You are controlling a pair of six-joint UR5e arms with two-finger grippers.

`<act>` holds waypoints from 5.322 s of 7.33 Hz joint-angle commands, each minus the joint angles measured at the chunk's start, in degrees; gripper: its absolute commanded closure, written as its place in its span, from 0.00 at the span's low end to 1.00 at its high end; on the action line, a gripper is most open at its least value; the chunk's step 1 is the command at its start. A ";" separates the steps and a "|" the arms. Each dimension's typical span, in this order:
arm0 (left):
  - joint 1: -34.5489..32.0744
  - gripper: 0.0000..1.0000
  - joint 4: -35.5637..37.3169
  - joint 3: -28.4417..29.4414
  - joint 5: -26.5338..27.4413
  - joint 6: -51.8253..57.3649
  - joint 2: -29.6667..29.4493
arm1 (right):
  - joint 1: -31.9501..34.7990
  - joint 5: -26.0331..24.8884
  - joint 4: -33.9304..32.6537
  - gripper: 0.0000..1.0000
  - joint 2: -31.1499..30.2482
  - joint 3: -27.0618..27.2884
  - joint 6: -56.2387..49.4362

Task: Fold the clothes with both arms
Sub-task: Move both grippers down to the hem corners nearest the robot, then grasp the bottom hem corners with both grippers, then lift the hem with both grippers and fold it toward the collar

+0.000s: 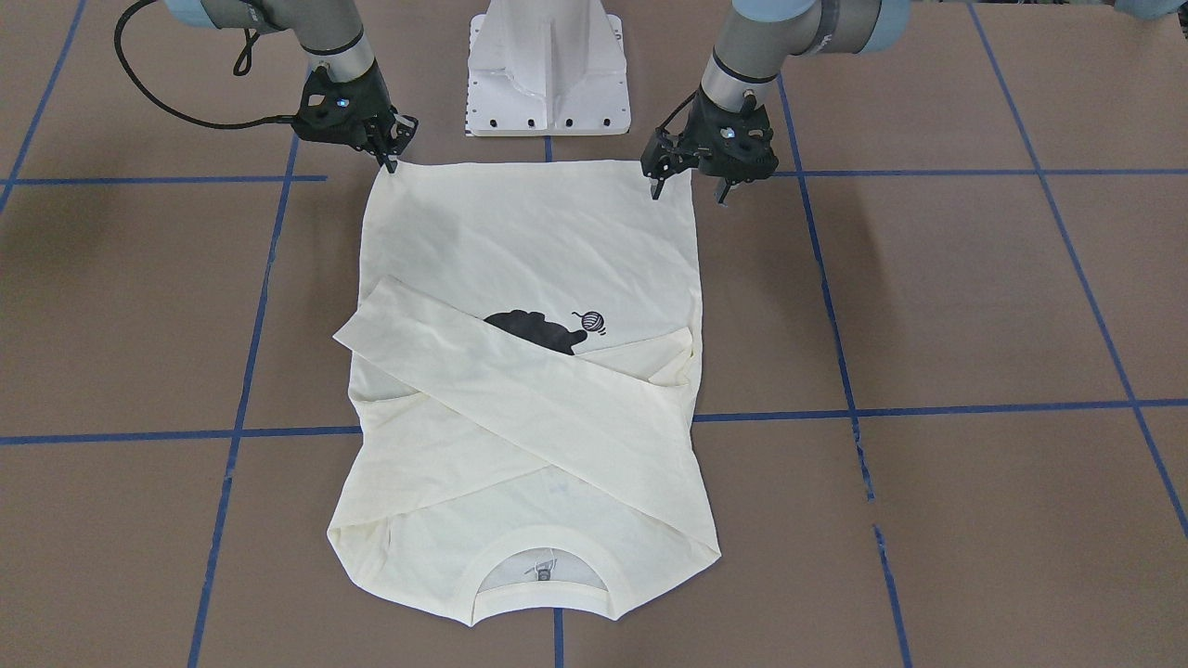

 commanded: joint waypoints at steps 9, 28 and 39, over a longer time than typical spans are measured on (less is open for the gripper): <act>10.67 0.09 0.68 1.87 7.09 -19.18 2.47 | 2.35 0.48 0.09 1.00 0.10 1.55 -0.32; 11.63 1.00 10.84 -10.30 7.28 -18.56 1.59 | 6.39 7.49 0.09 1.00 -1.82 6.09 -0.76; 6.76 1.00 23.54 -23.97 5.01 -6.12 1.24 | 21.64 25.27 0.17 1.00 2.38 6.48 -6.19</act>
